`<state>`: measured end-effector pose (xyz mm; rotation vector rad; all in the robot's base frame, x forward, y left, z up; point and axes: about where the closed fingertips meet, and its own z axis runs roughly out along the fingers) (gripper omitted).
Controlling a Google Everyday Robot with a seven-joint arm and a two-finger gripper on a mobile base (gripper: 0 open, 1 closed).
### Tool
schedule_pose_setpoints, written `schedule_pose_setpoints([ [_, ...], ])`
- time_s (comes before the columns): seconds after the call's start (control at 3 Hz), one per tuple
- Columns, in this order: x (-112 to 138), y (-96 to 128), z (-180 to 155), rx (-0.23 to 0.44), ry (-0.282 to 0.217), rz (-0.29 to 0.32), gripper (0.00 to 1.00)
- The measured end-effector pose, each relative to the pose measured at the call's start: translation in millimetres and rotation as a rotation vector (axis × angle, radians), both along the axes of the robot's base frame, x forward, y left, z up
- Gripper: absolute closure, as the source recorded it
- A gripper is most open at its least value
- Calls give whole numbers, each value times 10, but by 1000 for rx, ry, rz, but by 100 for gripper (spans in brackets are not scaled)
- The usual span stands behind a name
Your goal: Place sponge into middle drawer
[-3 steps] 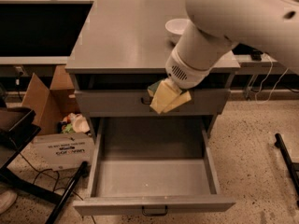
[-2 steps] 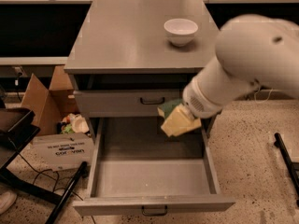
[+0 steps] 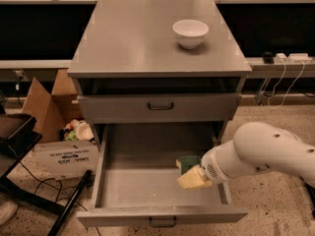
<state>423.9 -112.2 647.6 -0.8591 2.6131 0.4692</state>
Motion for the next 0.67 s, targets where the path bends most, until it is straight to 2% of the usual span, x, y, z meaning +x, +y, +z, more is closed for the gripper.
schedule_pose_setpoints([
  [0.33, 453, -51, -518, 30, -31, -87, 100],
  [0.67, 1359, 77, -1004, 50, -109, -169, 100],
])
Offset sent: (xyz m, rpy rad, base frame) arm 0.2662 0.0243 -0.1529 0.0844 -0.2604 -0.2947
